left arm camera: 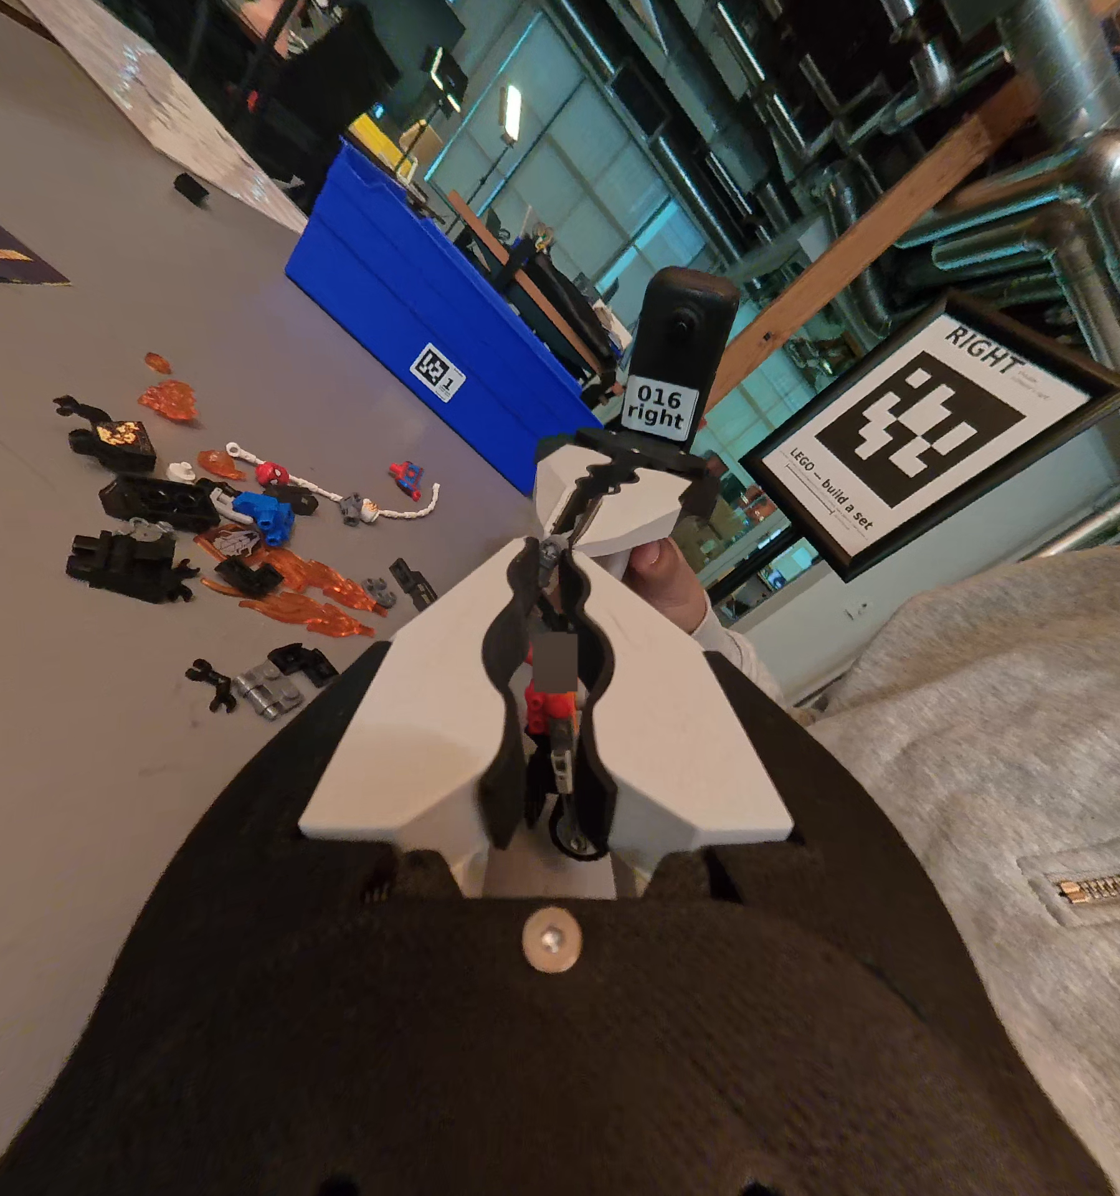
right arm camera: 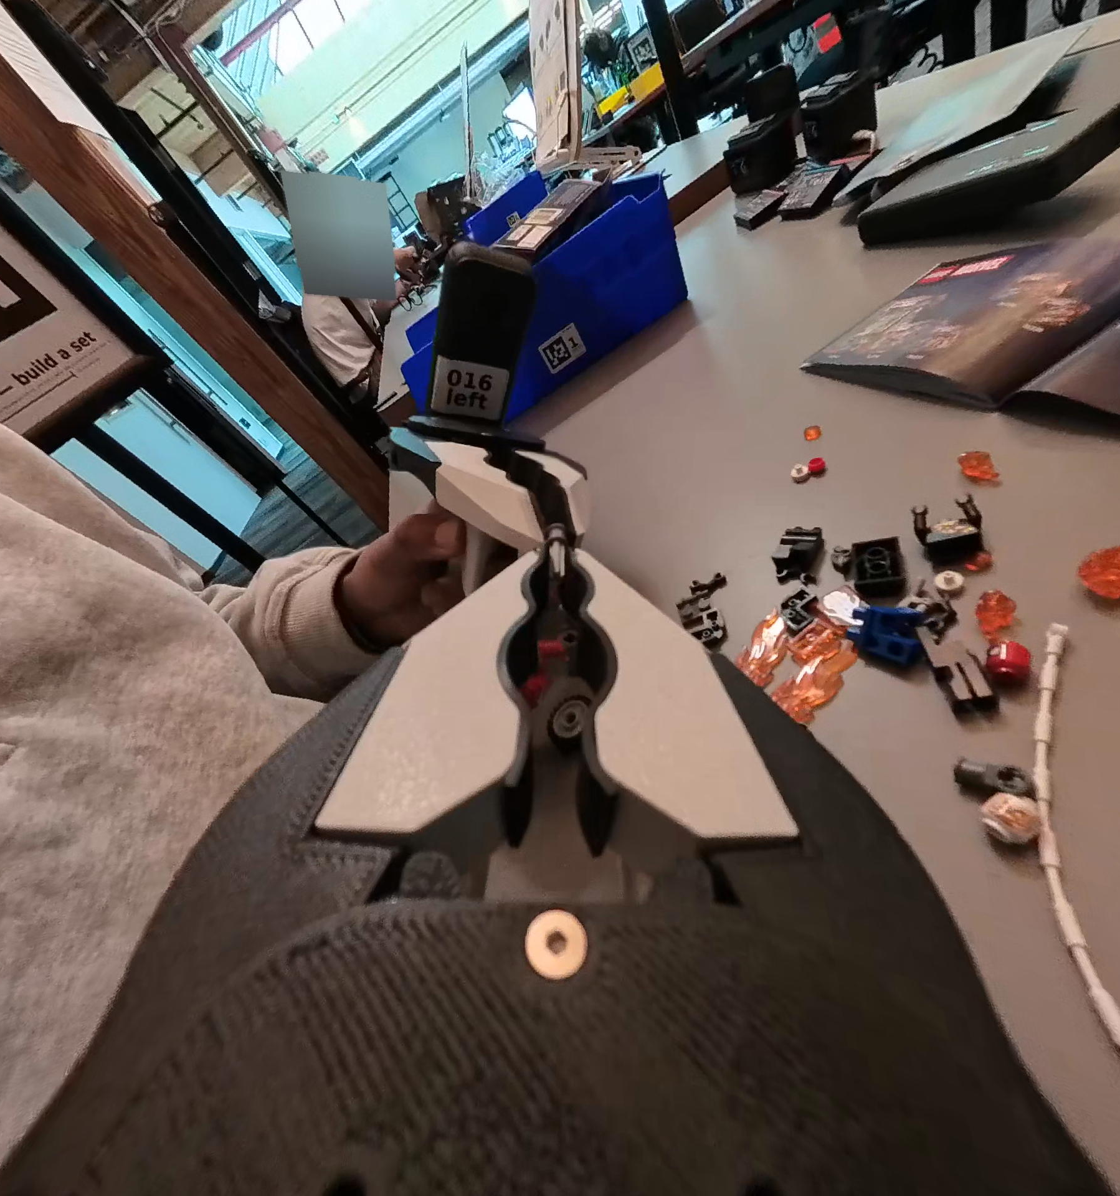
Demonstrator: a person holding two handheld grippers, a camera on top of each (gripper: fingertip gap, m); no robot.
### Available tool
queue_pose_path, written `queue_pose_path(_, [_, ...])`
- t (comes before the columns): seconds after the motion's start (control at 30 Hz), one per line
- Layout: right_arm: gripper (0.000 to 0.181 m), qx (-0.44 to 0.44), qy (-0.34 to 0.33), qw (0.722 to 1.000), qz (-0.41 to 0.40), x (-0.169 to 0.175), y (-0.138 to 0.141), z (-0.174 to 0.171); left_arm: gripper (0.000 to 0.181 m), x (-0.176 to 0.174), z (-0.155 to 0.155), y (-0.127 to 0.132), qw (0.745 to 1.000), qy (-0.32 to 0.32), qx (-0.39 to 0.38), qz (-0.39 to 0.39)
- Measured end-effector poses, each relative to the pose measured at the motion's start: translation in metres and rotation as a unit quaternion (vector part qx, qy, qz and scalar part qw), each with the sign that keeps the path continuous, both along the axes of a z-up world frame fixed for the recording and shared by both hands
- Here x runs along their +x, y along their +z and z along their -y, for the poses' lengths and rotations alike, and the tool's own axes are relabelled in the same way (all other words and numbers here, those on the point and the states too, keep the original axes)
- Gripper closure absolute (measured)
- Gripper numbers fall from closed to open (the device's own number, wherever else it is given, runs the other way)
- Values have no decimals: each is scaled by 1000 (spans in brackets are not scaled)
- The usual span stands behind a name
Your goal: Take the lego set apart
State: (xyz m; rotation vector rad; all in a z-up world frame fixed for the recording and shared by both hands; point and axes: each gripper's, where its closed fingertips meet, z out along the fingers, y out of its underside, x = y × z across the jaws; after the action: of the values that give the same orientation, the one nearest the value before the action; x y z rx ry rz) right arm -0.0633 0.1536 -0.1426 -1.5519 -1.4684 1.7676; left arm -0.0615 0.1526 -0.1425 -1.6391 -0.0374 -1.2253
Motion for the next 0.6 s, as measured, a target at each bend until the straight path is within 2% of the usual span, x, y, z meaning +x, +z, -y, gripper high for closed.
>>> queue_pose_path(0.03, [179, -4, -6, 1000, 2, 1, 1, -4, 177, -6, -1, 0, 1000, 19, -1, 8])
queue_pose_path(0.1, [179, -33, -44, 998, -12, 16, 9, -29, 178, -55, 4, 13, 992, 98, 25, 80])
queue_pose_path(0.13, [179, -55, -65, 996, -26, 28, 15, -45, 178, -71, 10, 16, 989, 104, 32, 104])
queue_pose_path(0.17, [179, -67, -85, 994, -31, 39, 16, -58, 178, -75, 14, 16, 990, 101, 31, 94])
queue_pose_path(0.27, [179, -45, -117, 992, 9, 47, 0, -74, 177, -62, 13, 11, 995, 88, 25, 40])
queue_pose_path(0.4, [179, 12, -135, 988, 75, 27, -27, -72, 177, -59, 9, 15, 994, 71, 30, 79])
queue_pose_path(0.5, [154, 65, -151, 981, 107, 14, -42, -73, 177, -61, 10, 14, 993, 71, 28, 85])
queue_pose_path(0.6, [142, 90, -177, 976, 88, 6, -31, -73, 177, -61, 10, 15, 993, 68, 30, 93])
